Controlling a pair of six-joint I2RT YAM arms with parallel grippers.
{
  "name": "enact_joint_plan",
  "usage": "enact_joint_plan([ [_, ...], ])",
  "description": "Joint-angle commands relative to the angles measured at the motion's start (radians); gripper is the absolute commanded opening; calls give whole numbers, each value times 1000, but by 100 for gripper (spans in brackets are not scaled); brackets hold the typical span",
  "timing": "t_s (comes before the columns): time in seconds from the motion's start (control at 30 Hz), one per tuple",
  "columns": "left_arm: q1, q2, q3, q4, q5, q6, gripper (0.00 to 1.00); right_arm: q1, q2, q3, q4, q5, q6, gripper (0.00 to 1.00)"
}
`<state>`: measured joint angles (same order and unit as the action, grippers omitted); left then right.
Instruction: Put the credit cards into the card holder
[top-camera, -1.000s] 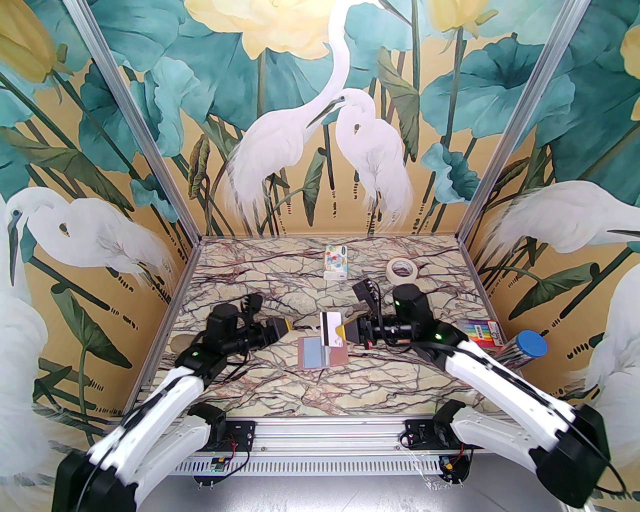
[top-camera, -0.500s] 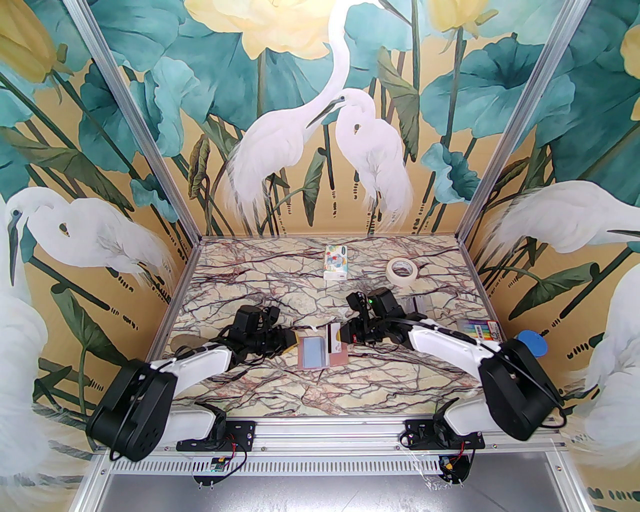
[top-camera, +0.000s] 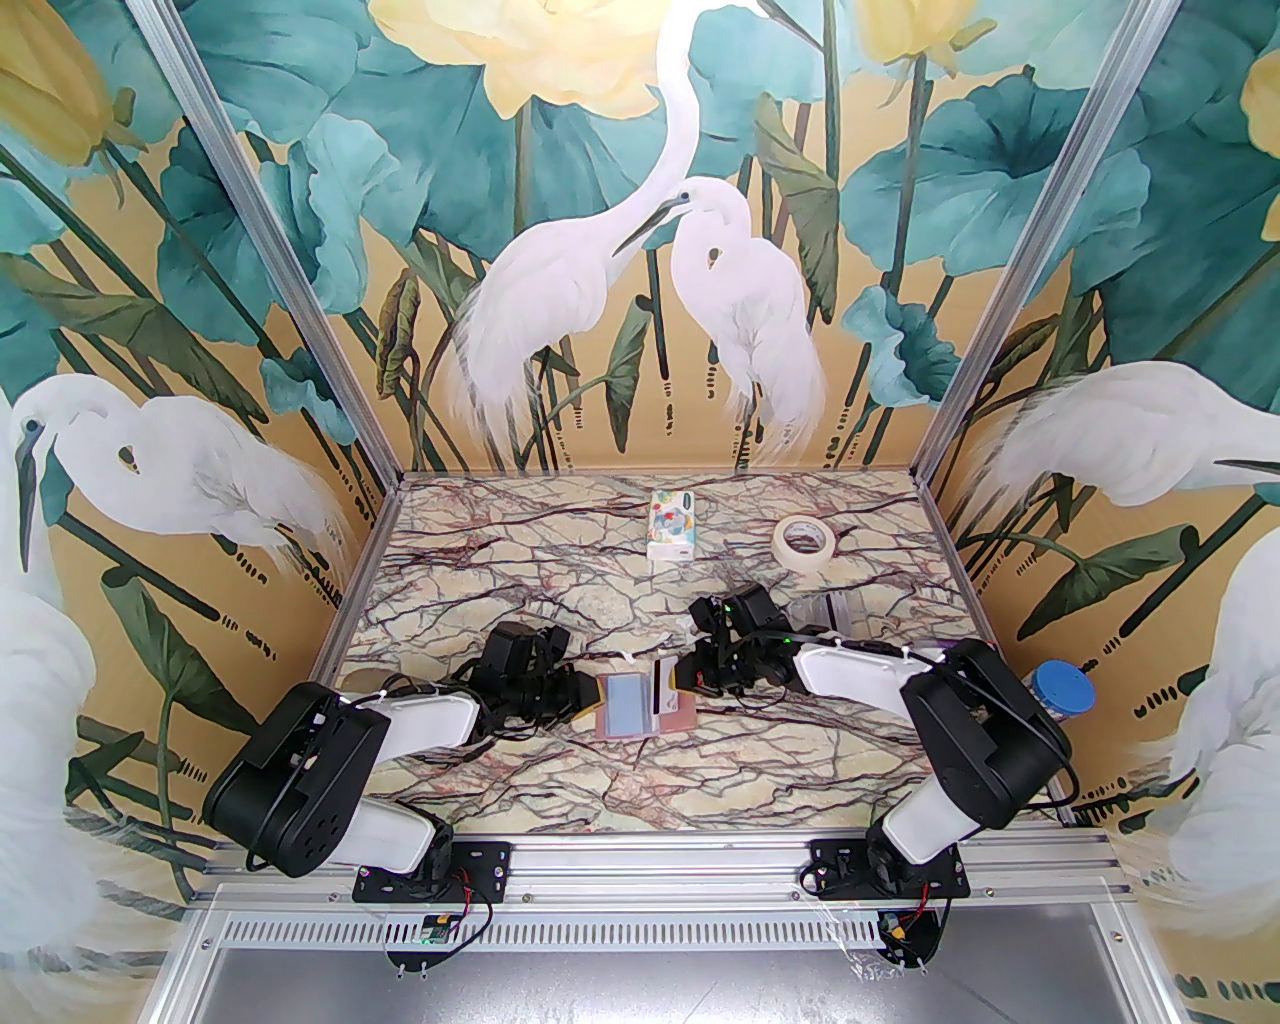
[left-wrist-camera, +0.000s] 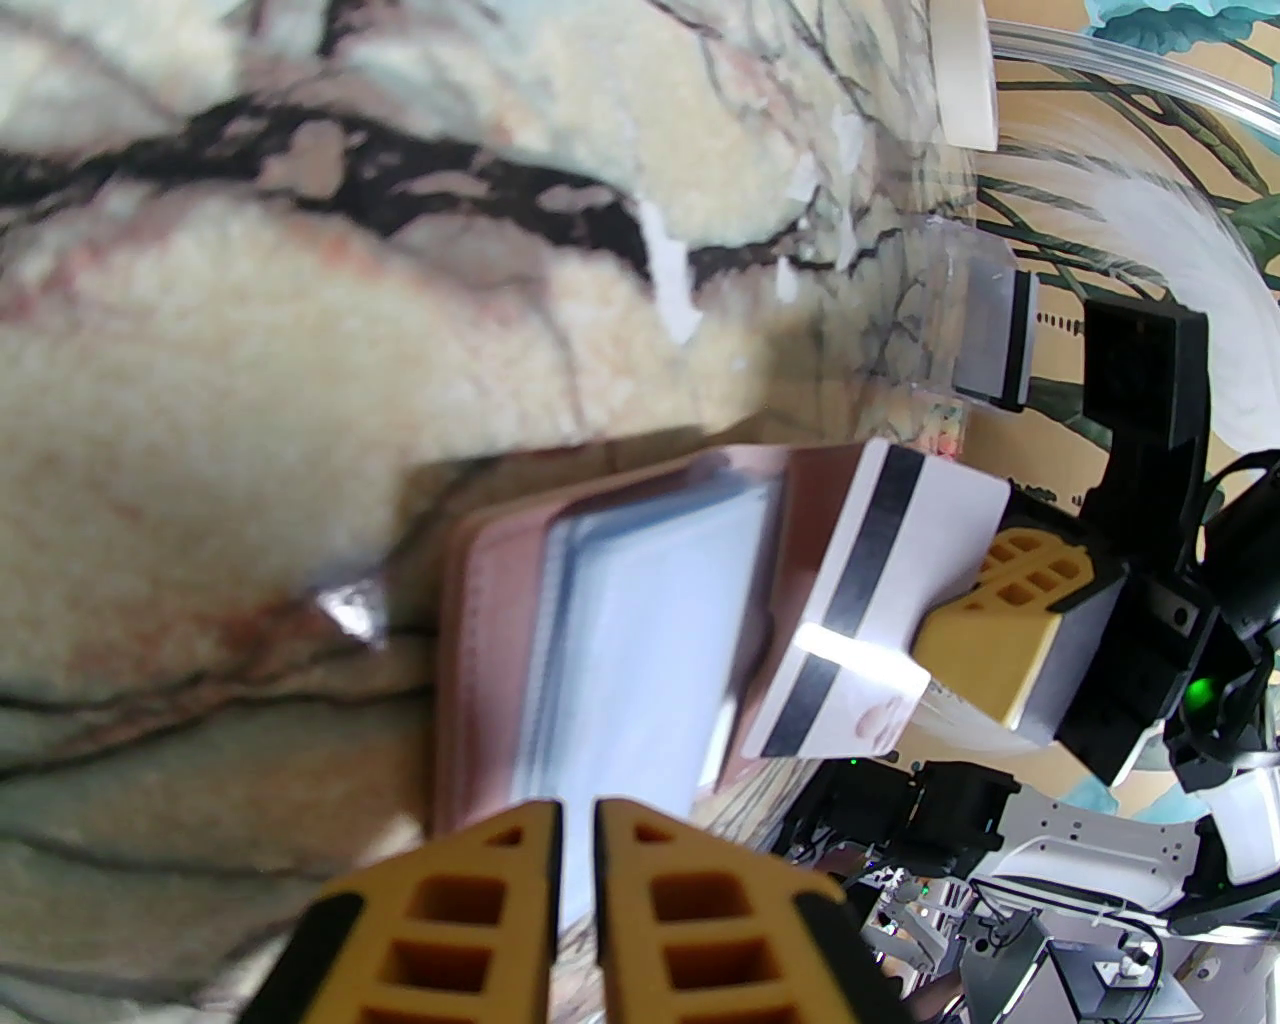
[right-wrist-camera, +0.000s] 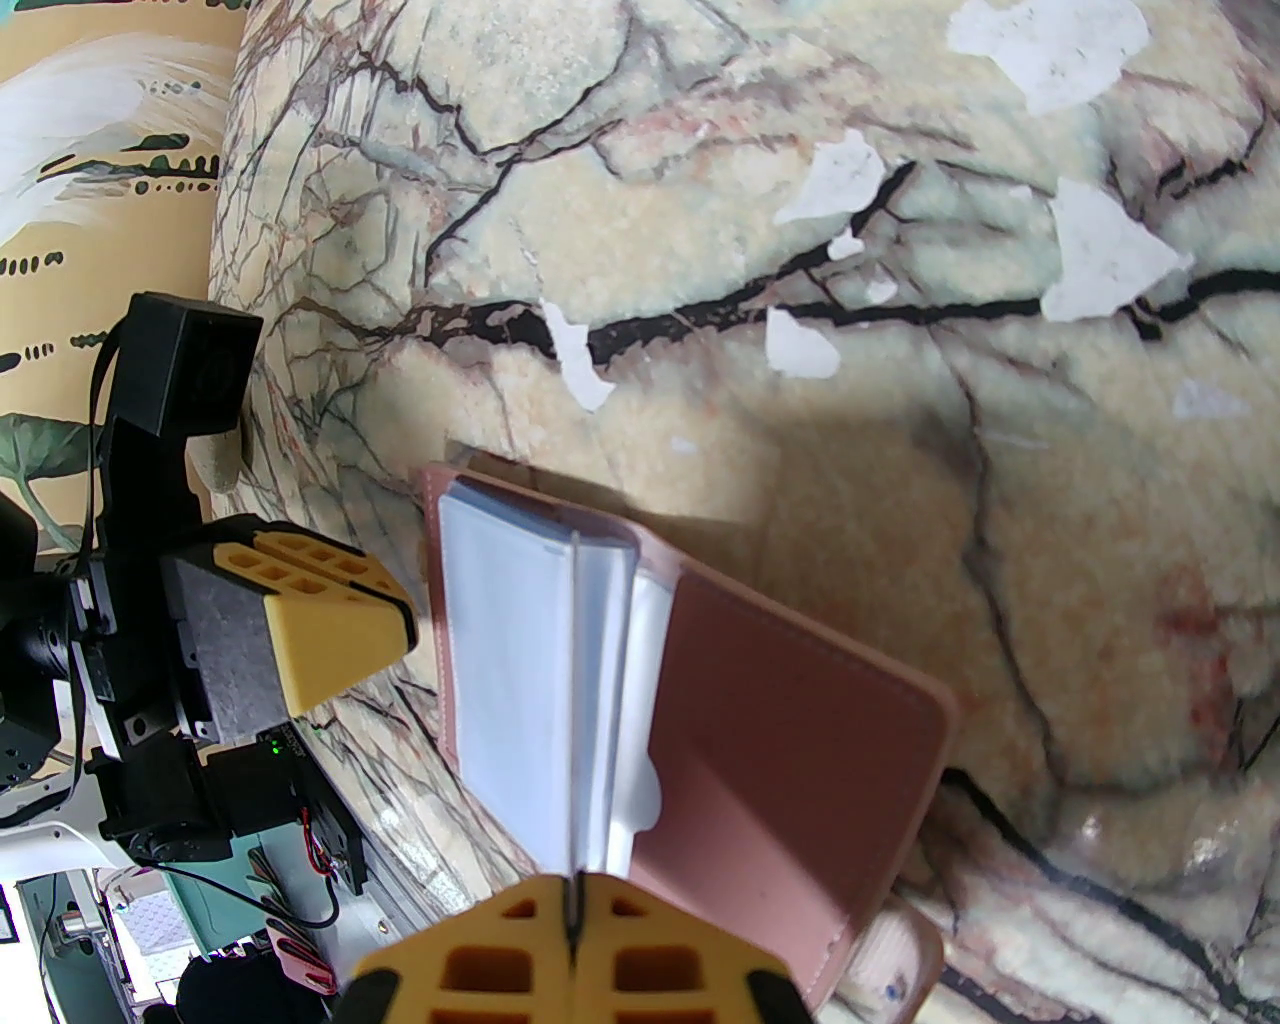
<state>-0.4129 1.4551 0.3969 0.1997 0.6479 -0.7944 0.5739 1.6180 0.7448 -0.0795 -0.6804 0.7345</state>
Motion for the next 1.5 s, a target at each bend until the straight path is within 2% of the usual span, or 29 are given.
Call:
enact_joint_plan([
  [0.0, -12, 2, -16, 4, -30, -3, 13, 14, 16, -3, 26, -19, 13, 0],
  [0.7, -37, 46, -25, -25, -78, 0, 8, 27, 65, 1, 30, -39, 16, 0],
  [1.47, -44, 15, -41, -59, -102, 3, 6, 27, -4, -4, 21, -55, 42, 0],
])
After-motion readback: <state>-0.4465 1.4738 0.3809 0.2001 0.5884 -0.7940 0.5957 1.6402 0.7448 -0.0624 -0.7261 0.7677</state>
